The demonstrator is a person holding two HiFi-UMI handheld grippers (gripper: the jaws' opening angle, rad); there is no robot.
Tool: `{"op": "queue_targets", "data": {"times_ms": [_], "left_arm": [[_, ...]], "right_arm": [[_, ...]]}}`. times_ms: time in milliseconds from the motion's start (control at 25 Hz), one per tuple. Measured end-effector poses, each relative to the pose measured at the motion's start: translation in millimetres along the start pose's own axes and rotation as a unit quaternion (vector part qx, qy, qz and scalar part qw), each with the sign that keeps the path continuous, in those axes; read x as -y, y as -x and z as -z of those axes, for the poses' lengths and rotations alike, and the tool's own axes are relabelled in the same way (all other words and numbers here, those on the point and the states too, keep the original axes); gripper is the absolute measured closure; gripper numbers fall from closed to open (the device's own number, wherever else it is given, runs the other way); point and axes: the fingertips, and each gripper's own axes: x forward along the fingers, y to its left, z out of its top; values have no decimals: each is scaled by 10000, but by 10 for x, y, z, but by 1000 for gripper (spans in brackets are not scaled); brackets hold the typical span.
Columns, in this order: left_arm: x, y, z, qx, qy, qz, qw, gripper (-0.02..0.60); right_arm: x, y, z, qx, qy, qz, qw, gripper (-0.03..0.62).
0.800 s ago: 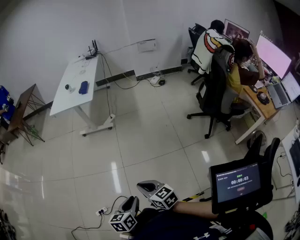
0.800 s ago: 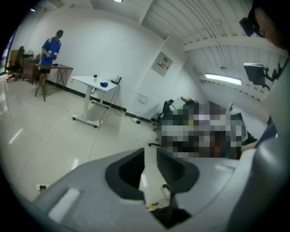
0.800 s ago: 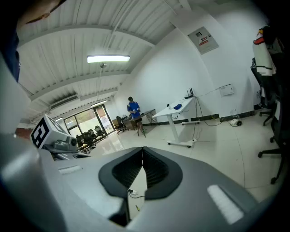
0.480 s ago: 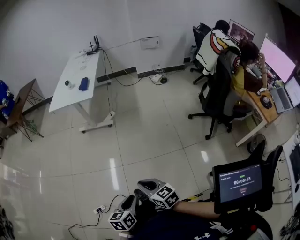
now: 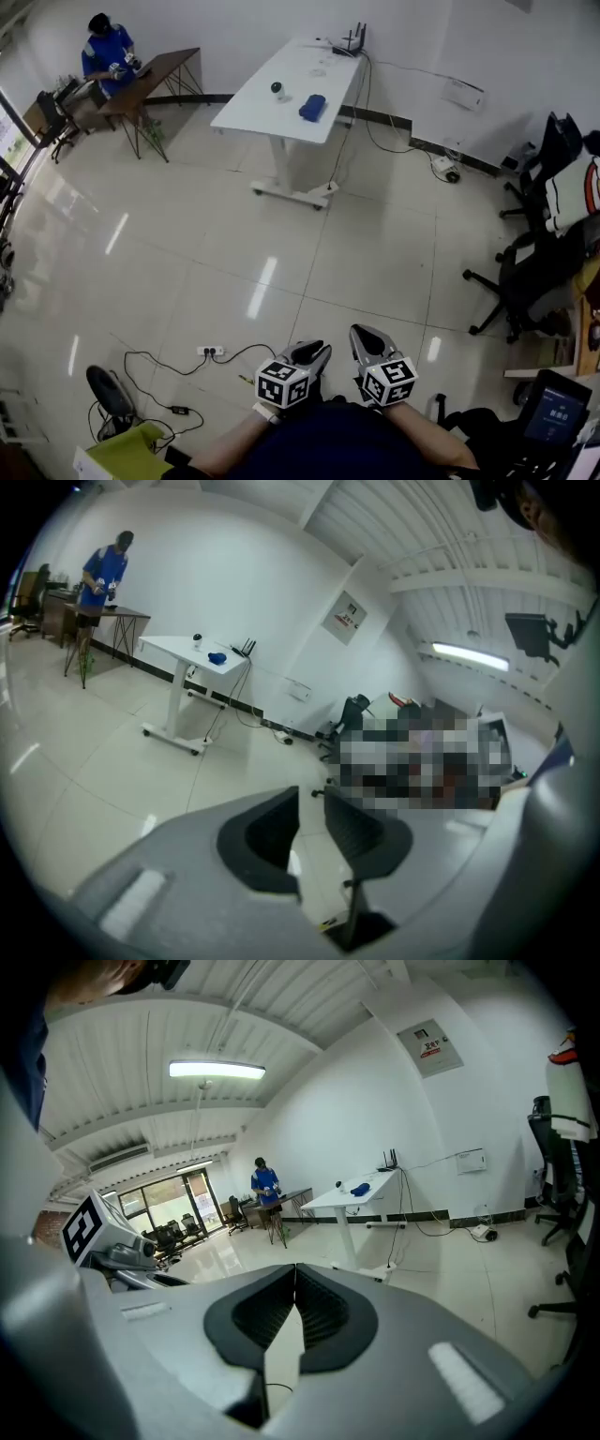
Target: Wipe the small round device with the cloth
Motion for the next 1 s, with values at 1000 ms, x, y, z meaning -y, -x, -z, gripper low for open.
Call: {"op": "queue_targets", "data": {"times_ms": [1000], "left_arm": [[-1975, -426, -1615, 235, 345, -700, 9967, 502]], "right_arm": [[183, -2420, -1008, -182, 359, -668, 9970, 582]]}}
